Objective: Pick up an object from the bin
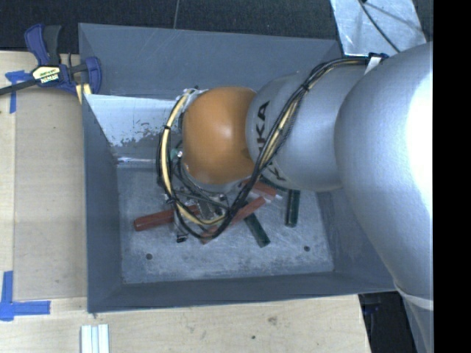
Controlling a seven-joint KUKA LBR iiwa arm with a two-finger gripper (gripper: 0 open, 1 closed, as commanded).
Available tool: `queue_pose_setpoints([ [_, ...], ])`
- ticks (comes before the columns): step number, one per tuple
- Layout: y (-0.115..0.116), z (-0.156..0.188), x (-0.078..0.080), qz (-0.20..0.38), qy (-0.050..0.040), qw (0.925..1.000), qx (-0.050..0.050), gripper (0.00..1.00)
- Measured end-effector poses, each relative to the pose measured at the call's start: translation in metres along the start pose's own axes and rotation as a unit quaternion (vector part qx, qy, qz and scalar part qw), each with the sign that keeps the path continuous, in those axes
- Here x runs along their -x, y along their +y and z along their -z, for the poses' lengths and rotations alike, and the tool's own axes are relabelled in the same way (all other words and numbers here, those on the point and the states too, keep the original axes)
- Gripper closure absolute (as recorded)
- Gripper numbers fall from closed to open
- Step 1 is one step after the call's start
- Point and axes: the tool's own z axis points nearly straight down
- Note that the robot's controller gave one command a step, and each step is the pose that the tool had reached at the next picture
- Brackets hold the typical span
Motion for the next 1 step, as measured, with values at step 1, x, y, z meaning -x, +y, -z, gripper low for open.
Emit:
queue_pose_setpoints([
  [1, -0.0001, 0.0055, -0.0010, 0.000, 0.0020, 1.0000, 0.000, 1.00],
])
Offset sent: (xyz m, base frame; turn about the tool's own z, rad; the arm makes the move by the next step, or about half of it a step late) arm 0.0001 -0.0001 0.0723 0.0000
